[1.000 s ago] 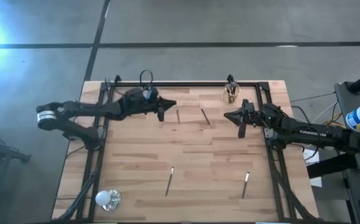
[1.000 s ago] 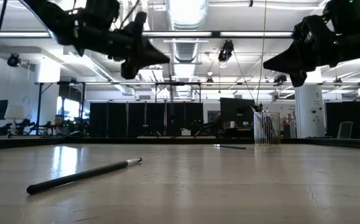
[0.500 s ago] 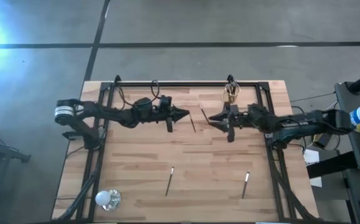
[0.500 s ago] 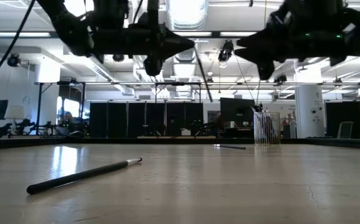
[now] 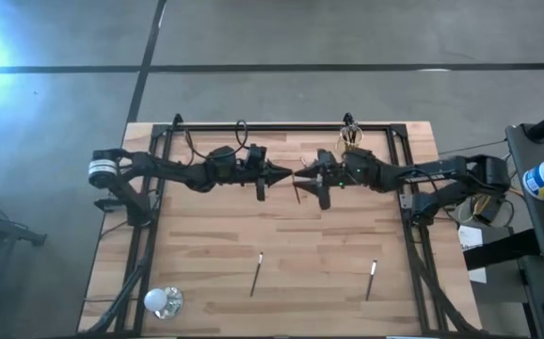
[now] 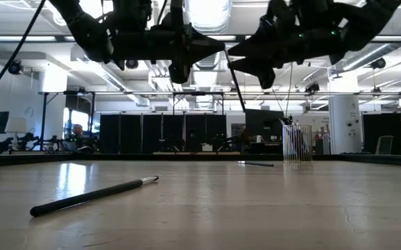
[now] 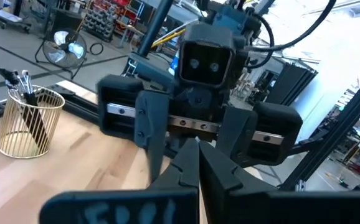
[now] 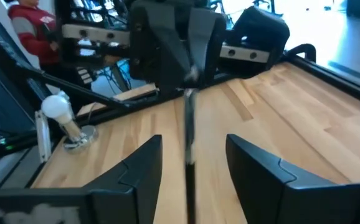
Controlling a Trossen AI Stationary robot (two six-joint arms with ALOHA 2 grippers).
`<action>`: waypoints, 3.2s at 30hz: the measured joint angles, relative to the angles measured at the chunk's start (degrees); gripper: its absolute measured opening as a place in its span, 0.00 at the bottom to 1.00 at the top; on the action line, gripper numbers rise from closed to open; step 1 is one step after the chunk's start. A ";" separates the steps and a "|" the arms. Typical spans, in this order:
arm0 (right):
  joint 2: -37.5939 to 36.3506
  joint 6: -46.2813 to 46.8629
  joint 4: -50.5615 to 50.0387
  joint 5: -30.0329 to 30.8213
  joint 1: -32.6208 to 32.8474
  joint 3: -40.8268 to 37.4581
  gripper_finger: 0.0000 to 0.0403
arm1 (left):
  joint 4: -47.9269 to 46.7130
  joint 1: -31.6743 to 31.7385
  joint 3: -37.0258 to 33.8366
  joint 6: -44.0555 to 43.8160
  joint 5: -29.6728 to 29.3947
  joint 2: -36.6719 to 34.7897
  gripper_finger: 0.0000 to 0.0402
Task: Put items in baskets/containers
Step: Put the black eyeshadow brush into the gold pen holder
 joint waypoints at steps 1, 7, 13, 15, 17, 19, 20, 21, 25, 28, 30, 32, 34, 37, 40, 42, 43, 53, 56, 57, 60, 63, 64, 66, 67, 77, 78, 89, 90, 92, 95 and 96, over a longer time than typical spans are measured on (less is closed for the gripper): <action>0.65 -0.23 -0.23 0.08 -0.03 0.68 0.41 | -0.11 0.00 0.00 0.02 0.07 0.00 0.00; 3.95 -1.36 -0.31 0.11 -0.42 4.16 0.34 | -0.59 0.00 0.00 0.23 0.22 0.00 0.00; 3.96 -3.19 -0.32 0.03 -0.35 4.63 0.13 | -0.92 0.02 0.00 0.31 0.16 -0.04 0.00; 3.20 -3.43 -0.37 0.14 -0.35 4.36 0.05 | -0.82 0.04 0.00 0.38 -0.07 -0.04 0.00; 2.36 -3.43 -0.60 0.51 -0.38 4.14 0.04 | -0.94 0.00 0.00 -0.08 -1.20 -0.24 0.00; 0.97 -4.15 -1.72 1.38 -0.48 3.71 0.04 | -1.48 0.07 0.00 0.11 -1.35 -0.43 0.02; -0.03 -4.87 -2.62 2.63 -0.50 3.39 0.04 | -2.00 0.14 0.00 0.24 -1.42 -0.63 0.03; -1.26 -5.66 -4.03 4.15 -0.65 2.90 0.04 | -2.56 0.22 -0.02 0.30 -1.40 -0.86 0.05; -7.58 -8.22 -8.65 8.76 -2.94 0.62 0.04 | -2.91 0.22 -0.57 1.93 -1.40 -1.43 0.12; -13.34 -10.58 -9.47 11.53 -6.60 -2.02 0.03 | -3.24 0.22 -1.56 2.62 -1.42 -1.41 0.16; -17.30 -12.30 -9.46 13.68 -10.30 -4.40 0.03 | -3.04 0.22 -2.35 3.76 -1.46 -1.40 0.17; -20.27 -13.12 -7.58 15.41 -15.01 -7.07 0.03 | -2.93 0.22 -3.23 4.31 -1.78 -1.40 0.18; -21.98 -13.12 -4.68 15.47 -19.95 -9.63 0.03 | -2.93 0.22 -4.12 4.35 -2.35 -1.38 0.18; -21.57 -13.04 1.22 15.29 -26.21 -12.92 0.03 | -2.63 0.22 -5.07 4.43 -2.39 -1.38 0.18; -18.69 -13.59 7.71 15.17 -30.92 -15.26 0.03 | -2.65 0.22 -5.60 4.51 -2.39 -1.38 0.18; -16.08 -14.23 11.71 15.28 -33.34 -16.24 0.03 | -2.60 0.15 -5.64 4.48 -2.41 -1.38 0.18; -14.60 -14.41 13.80 15.25 -34.31 -16.55 0.03 | -2.50 0.11 -5.66 4.48 -2.40 -1.38 0.18; -1.85 -13.32 30.72 14.24 -38.34 -18.43 0.03 | -2.95 0.04 -5.70 4.05 -2.38 -1.33 0.18; -2.80 -11.14 30.27 13.33 -38.21 -17.71 0.03 | -3.55 -0.07 -5.70 3.82 -2.40 -1.33 0.18; -3.50 -11.10 30.27 13.29 -38.06 -17.51 0.03 | -3.83 -0.13 -5.70 3.82 -2.38 -1.33 0.18; -5.70 -12.75 30.26 13.58 -38.04 -16.31 0.03 | -3.89 -0.24 -5.70 4.35 -2.38 -1.33 0.18; -6.22 -15.83 28.56 16.95 -38.95 -14.47 0.03 | -3.89 -0.23 -5.70 4.52 -2.39 -1.31 0.18; -5.59 -16.35 27.71 17.82 -39.44 -13.66 0.03 | -3.89 -0.22 -5.70 4.52 -2.40 -1.32 0.18; -3.01 -16.41 27.07 18.30 -40.46 -12.04 0.03 | -3.89 -0.22 -5.70 4.55 -2.40 -1.31 0.18; -1.35 -16.39 27.05 18.37 -40.78 -11.50 0.03 | -3.92 -0.24 -5.73 4.55 -2.38 -1.33 0.18; 13.41 -11.83 31.77 20.65 -41.42 -10.09 0.03 | -4.39 -0.36 -6.73 4.26 -2.82 -1.31 0.18; 14.03 -11.51 31.78 21.03 -41.42 -10.12 0.03 | -4.37 -0.42 -6.85 4.26 -3.07 -1.31 0.18; 12.06 -9.63 22.69 25.05 -41.42 -9.68 0.10 | -4.32 -0.98 -8.50 3.30 -3.89 -1.29 0.18; 11.38 -9.05 20.71 25.69 -41.42 -9.38 0.11 | -4.28 -0.98 -8.50 3.30 -3.89 -1.29 0.18; 9.87 -8.52 17.01 25.84 -41.42 -8.78 0.15 | -4.31 -0.98 -8.50 3.30 -3.91 -1.29 0.18; 7.66 -8.20 10.74 25.83 -41.40 -7.81 0.20 | -4.28 -0.98 -8.50 3.30 -3.91 -1.29 0.18; 6.68 -7.76 8.48 25.80 -41.38 -7.37 0.22 | -4.31 -0.98 -8.50 3.30 -3.91 -1.29 0.18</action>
